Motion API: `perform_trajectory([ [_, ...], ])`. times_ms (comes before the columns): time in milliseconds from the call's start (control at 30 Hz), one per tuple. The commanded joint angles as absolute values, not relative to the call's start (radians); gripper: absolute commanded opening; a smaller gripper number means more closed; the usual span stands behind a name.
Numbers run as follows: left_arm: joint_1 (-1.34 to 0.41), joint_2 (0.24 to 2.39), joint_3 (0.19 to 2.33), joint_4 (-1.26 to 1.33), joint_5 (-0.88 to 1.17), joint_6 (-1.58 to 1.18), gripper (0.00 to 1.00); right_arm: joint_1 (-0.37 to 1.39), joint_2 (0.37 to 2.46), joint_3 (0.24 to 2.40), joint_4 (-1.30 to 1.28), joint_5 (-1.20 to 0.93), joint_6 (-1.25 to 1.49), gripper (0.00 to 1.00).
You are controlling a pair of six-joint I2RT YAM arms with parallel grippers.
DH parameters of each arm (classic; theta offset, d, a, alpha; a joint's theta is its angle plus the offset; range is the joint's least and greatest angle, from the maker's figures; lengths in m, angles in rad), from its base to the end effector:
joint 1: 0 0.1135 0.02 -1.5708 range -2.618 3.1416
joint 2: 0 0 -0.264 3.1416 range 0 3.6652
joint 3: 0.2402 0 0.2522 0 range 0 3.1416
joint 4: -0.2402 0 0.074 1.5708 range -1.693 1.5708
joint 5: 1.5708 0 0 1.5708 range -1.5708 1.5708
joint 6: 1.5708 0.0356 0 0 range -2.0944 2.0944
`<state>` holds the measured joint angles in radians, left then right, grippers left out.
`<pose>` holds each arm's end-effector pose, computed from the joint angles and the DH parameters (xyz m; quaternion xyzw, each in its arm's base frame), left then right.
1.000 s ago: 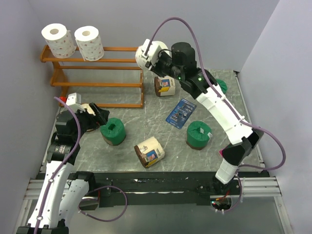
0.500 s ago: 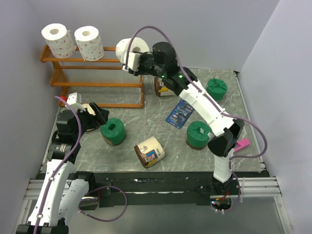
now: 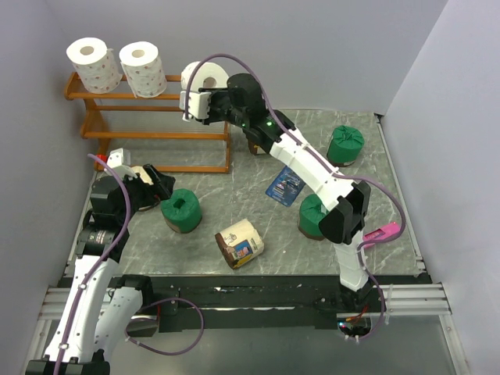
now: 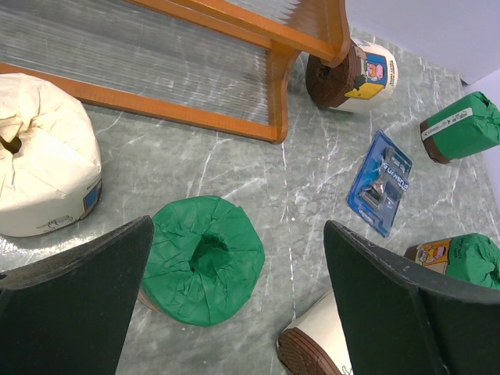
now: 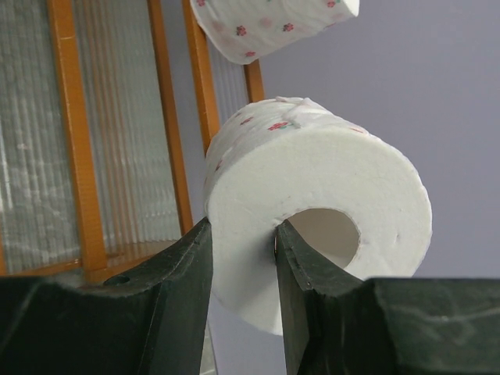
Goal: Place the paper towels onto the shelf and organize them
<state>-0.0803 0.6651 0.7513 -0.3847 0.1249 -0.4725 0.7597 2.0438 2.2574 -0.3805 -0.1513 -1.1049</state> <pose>0.1548 -0.0169 0.3251 -0.1201 0.7947 -0.2101 0.5567 0.3404 0.3308 0.4409 -0.6405 0.4146 -0.0537 0.6442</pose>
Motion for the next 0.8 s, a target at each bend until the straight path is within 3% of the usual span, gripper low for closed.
perform_trajectory([
  [0,-0.084,0.652,0.759,-0.367,0.117,-0.472,0.96,0.769,2.043,2.322,-0.238,-0.112,-1.160,0.41],
  [767,-0.084,0.650,0.761,-0.367,0.117,-0.472,0.96,0.772,2.071,2.336,-0.178,-0.101,-1.200,0.49],
])
